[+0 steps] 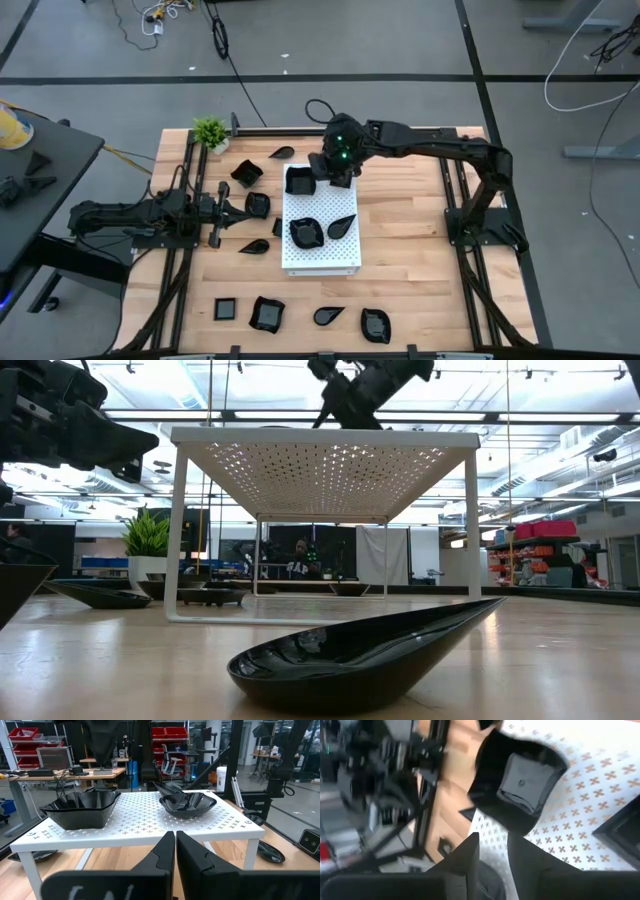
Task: Pick & Place Mini shaped plates
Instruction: Stack the black leaf shaped plate on top of the other black leaf shaped plate on the shelf
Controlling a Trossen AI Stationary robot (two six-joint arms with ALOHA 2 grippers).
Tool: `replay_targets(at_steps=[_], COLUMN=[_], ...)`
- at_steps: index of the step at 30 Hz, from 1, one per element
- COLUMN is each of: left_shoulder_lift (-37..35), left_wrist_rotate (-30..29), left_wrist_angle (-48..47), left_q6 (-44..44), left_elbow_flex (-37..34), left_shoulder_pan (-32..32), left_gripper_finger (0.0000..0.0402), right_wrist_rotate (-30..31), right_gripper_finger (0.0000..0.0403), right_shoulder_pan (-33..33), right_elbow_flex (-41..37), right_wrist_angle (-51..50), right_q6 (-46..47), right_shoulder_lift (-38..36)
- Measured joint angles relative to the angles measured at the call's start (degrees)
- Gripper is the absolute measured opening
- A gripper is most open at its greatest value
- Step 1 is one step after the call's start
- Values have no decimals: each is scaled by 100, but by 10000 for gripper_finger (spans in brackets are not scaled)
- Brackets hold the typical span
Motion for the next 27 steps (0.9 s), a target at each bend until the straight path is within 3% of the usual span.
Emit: replay_targets(at_steps=[17,27], left_shoulder_lift=[1,0], left_wrist_rotate=[0,0], left_wrist_angle=[2,3], left_q6=[-2,-1], left_elbow_flex=[0,1], left_shoulder_pan=[-1,1], left_gripper_finger=[21,21], right_wrist_rotate=[15,727], right_gripper_finger=[94,94], right_shoulder_pan=[1241,2445], right_elbow_flex=[0,0], right_wrist_angle=[-707,-936], right_q6=[-2826,-3058], right_shoulder_lift=[-227,-252])
